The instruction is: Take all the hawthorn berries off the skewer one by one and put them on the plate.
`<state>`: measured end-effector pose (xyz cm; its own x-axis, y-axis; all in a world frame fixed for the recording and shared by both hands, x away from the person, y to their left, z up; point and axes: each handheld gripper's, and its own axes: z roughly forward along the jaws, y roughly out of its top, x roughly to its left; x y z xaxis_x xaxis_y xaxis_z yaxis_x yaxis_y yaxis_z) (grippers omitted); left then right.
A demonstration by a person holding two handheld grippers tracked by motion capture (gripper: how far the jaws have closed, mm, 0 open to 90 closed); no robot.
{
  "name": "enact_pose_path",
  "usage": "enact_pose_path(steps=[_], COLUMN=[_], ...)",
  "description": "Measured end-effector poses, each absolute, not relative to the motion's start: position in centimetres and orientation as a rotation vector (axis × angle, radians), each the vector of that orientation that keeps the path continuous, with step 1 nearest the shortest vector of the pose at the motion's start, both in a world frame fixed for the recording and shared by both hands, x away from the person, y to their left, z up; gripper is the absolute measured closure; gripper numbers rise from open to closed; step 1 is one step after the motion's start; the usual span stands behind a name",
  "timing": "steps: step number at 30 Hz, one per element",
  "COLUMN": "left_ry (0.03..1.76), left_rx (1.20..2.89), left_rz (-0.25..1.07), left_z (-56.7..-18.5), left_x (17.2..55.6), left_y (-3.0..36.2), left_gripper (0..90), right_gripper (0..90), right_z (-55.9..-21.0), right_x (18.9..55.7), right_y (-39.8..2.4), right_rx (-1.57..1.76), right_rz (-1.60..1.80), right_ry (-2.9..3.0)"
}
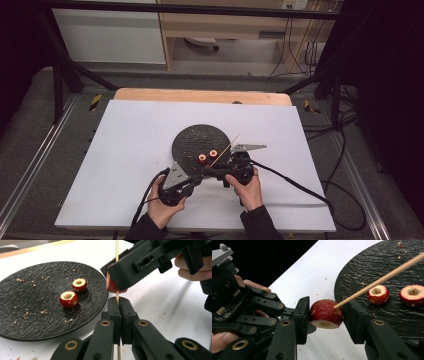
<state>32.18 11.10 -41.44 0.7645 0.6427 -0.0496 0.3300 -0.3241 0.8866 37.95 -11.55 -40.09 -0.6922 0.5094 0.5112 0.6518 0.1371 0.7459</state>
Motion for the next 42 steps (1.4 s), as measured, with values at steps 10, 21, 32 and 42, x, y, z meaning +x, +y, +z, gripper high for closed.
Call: enact_pose_path(steps=[10,21,32,42], left_ry=[0.739,0.73,0.719,0.725], left_rx=[1.935,1.946,1.963,1.976], left_rz=[0.381,0.373,0.353,0.345], left_z=[-41.5,-41.9,-42.6,-43.2], left_x=[32.1,31.7,31.1,30.5], left_y=[11.3,12.4,14.0,15.4], left_gripper=[88.0,88.0,88.0,88.0], right_gripper=[59.8,59.9,60.0,60.1], right_z=[-39.9,-39.1,-38.4,-37.7], right_x=[38.1,38.8,39.5,40.5], right_y=[-11.7,-12.6,-13.5,-14.3], right_rx=[-1.172,-1.21,-1.24,-1.282], right_rz=[-1.603,-1.628,-1.645,-1.652], right_ry=[-2.264,-2.256,-2.251,-2.247])
